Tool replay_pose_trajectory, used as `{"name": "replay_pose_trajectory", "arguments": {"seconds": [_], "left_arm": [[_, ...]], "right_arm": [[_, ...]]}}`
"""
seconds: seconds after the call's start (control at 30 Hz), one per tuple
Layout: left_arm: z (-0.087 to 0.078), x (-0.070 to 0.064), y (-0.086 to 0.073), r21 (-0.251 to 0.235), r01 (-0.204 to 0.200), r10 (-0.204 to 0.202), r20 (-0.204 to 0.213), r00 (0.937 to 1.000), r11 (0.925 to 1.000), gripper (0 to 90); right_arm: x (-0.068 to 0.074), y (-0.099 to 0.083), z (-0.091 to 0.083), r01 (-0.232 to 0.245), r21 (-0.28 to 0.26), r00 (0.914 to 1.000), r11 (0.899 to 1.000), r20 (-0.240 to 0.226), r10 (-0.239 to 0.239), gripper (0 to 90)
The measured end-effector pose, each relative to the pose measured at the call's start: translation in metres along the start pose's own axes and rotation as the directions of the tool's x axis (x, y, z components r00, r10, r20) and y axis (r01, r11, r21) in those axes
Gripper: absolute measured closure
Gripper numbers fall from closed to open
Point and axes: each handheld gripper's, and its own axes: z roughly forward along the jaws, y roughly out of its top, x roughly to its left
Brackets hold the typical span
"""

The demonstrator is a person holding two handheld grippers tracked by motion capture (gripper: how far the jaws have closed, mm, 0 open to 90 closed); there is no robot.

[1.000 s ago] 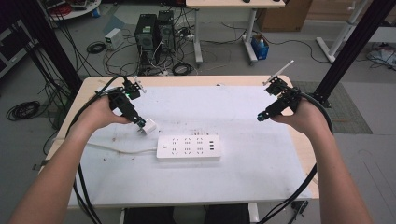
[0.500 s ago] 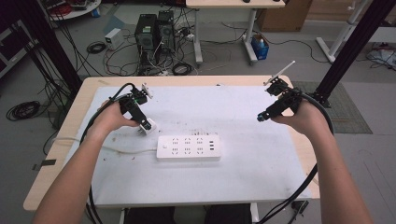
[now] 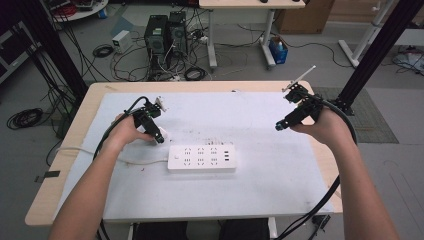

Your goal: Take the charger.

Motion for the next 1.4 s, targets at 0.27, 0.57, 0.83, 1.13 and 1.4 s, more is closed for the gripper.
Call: {"name": "replay_pose_trajectory", "arguments": {"seconds": [0.27,0.57,0.83,1.13,1.4], "left_arm": [[0.010,0.000,0.004,0.026,0.002,-0.002,-0.018,0.9998,0.9996,26.6],[0.017,0.000,0.007,0.052,0.007,-0.006,-0.022,0.9997,0.9986,36.6],[0.017,0.001,0.006,0.038,0.010,-0.009,-0.017,0.9998,0.9992,42.3],[-0.004,0.000,-0.002,-0.002,0.002,-0.002,-0.005,1.0000,1.0000,42.5],[-0.056,-0.015,-0.016,-0.122,-0.026,0.024,-0.021,0.9995,0.9922,42.5]], "right_arm": [[-0.001,0.000,0.002,-0.007,0.002,1.0000,1.000,-0.001,0.007,16.7],[0.000,0.000,0.004,-0.002,-0.003,1.0000,1.000,-0.004,0.002,16.7],[-0.002,-0.001,0.006,-0.007,0.009,1.0000,1.000,-0.002,0.007,16.7],[-0.003,-0.001,0.007,-0.006,0.018,1.0000,1.000,0.001,0.006,16.8],[-0.002,-0.001,0.007,-0.021,0.025,0.9998,0.999,0.007,0.021,16.7]]}}
